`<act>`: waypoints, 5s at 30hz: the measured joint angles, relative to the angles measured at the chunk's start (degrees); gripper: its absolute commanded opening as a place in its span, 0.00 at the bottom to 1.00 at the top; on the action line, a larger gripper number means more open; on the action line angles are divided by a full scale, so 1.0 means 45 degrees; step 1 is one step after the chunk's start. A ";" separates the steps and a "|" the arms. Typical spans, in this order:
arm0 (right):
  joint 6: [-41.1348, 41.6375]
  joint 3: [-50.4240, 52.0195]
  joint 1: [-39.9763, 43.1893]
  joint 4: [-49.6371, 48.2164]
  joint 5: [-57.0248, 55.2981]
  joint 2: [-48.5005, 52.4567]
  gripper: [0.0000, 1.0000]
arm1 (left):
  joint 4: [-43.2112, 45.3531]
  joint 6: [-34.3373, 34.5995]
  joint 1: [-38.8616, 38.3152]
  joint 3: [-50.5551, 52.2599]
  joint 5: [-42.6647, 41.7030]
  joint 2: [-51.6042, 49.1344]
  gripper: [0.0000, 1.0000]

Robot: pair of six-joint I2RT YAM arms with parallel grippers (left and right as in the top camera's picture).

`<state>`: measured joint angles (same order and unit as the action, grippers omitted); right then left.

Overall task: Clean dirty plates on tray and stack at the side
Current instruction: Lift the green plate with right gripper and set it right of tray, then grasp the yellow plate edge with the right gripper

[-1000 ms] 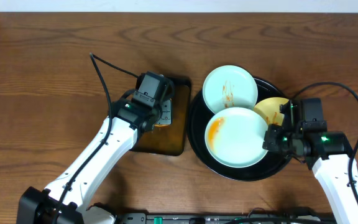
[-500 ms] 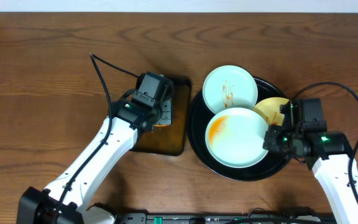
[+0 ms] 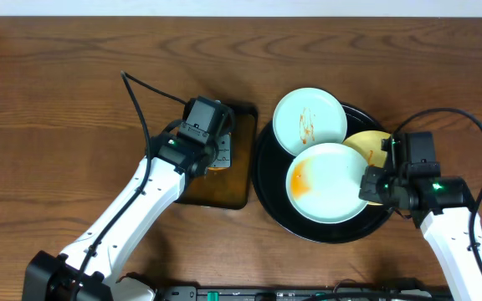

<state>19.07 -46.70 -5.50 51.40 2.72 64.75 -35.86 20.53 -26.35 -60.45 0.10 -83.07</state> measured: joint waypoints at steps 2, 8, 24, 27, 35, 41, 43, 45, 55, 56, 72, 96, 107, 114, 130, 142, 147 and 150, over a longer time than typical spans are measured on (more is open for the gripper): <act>-0.0010 -0.0233 0.0000 0.0126 -0.0384 0.0000 0.01 | -0.0034 -0.0015 0.0000 0.0000 0.0117 0.0000 0.08; -0.0102 -0.1530 -0.0418 0.0588 -0.1885 -0.0121 0.01 | -0.0136 -0.0141 0.0000 0.0000 0.0573 0.0000 0.08; -0.0389 -0.1938 -0.6547 0.0583 -0.9253 -0.0102 0.01 | -0.0136 -0.0243 0.0253 0.0000 0.0738 0.0000 0.08; -0.0461 -0.1938 -0.7475 0.0403 -1.0564 0.0214 0.01 | -0.0136 -0.0243 0.0262 0.0000 0.0738 0.0000 0.08; -0.0729 -0.1938 -0.8859 0.0044 -1.3070 0.1671 0.01 | -0.0136 -0.0243 0.0262 0.0000 0.0738 0.0000 0.08; -0.1171 -0.1938 -0.8927 -0.0243 -1.3877 0.2414 0.01 | -0.0136 -0.0243 0.0262 0.0000 0.0738 0.0000 0.08; -0.1273 -0.1938 -0.8927 -0.0306 -1.3974 0.2467 0.01 | -0.0136 -0.0243 0.0262 0.0000 0.0738 0.0000 0.08; -0.1336 -0.1938 -0.8927 -0.0359 -1.4086 0.2467 0.01 | -0.0136 -0.0243 0.0262 0.0000 0.0738 0.0000 0.08; -0.1506 -0.1938 -0.8922 -0.0379 -1.4290 0.2467 0.01 | -0.0136 -0.0243 0.0262 0.0000 0.0738 0.0000 0.08; -0.1515 -0.1938 -0.8927 -0.0384 -1.4290 0.2467 0.01 | -0.0136 -0.0243 0.0262 0.0000 0.0738 0.0000 0.08; -0.2647 -0.1938 -0.9384 -0.0719 -1.4887 0.2467 0.01 | -0.0136 -0.0243 0.0262 0.0000 0.0738 0.0000 0.08; 0.0058 -0.3104 -0.0291 -0.1583 -0.7684 0.2472 0.01 | -0.0151 -0.0243 0.0262 0.0000 0.0733 0.0000 0.08; 0.0928 -0.3264 0.6382 -0.1885 -0.4449 0.2579 0.01 | -0.0151 -0.0243 0.0262 0.0000 0.0733 0.0000 0.08; 0.1559 -0.3279 0.8981 -0.2404 -0.3609 0.3784 0.01 | -0.0160 -0.0243 0.0262 0.0000 0.0733 0.0000 0.08; 0.0146 -0.3283 0.9651 -0.2735 0.0738 0.5527 0.48 | -0.0199 -0.0243 0.0262 0.0000 0.0738 0.0000 0.08; -0.2608 -0.2681 0.8058 -0.1209 0.3764 0.5527 0.45 | -0.0253 -0.0243 0.0262 0.0000 0.0733 -0.0005 0.08; -0.2822 -0.1302 0.7616 -0.2278 0.3755 0.5527 0.34 | -0.0272 -0.0243 0.0262 0.0000 0.0738 -0.0005 0.08; -0.2900 -0.0510 0.7567 -0.2943 0.3823 0.5527 0.14 | -0.0272 -0.0243 0.0262 0.0000 0.0738 -0.0005 0.07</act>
<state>6.02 -48.99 28.56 38.15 19.92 89.62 -37.08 19.44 -25.17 -60.45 3.42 -83.09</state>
